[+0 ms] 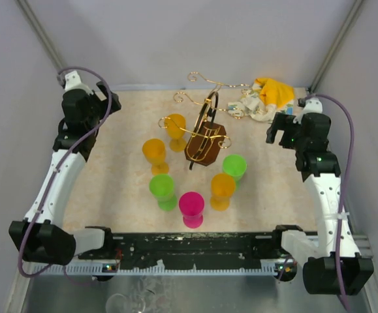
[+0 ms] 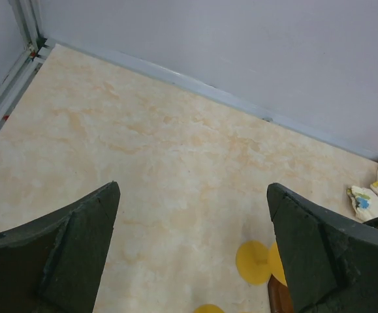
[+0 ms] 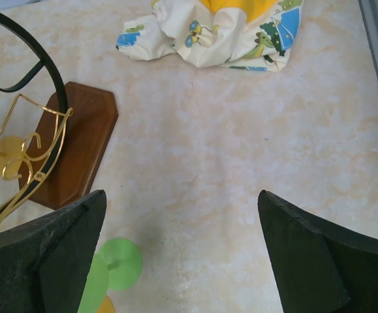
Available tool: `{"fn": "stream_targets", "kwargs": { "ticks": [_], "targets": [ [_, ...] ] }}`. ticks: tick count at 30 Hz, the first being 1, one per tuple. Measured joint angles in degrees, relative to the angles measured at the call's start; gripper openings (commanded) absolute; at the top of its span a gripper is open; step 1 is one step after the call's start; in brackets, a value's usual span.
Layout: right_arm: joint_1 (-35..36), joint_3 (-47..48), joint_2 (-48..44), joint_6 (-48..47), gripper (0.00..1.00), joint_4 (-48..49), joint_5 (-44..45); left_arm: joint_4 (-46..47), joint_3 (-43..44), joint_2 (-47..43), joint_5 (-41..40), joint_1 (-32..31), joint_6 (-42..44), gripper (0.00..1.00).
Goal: Place the wine glass upside down on the wine glass rack
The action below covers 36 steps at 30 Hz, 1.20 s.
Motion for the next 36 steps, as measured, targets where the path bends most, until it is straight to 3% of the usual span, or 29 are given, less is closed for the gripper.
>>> {"fn": "stream_targets", "kwargs": {
  "ticks": [5, 13, 22, 26, 36],
  "targets": [
    [0.00, -0.31, -0.02, -0.04, 0.99, 0.20, 0.00, 1.33, -0.37, 1.75, 3.02, 0.00, 3.72, 1.00],
    [0.00, -1.11, -0.07, -0.11, 0.99, 0.48, 0.31, 0.83, -2.19, 7.13, 14.60, 0.00, 17.05, 0.94],
    [0.00, -1.11, -0.07, -0.09, 0.99, 0.48, 0.42, -5.62, 7.61, 18.82, 32.48, -1.14, 24.15, 0.74],
    [0.00, -1.40, -0.17, -0.11, 0.99, 0.48, 0.57, -6.88, 10.12, 21.66, 36.17, -3.23, 25.16, 0.60],
    [0.00, -2.75, -1.20, -0.55, 0.99, 0.70, 1.46, -7.93, 15.91, 27.12, 38.42, -9.20, 25.31, 0.40]
  ]
}}
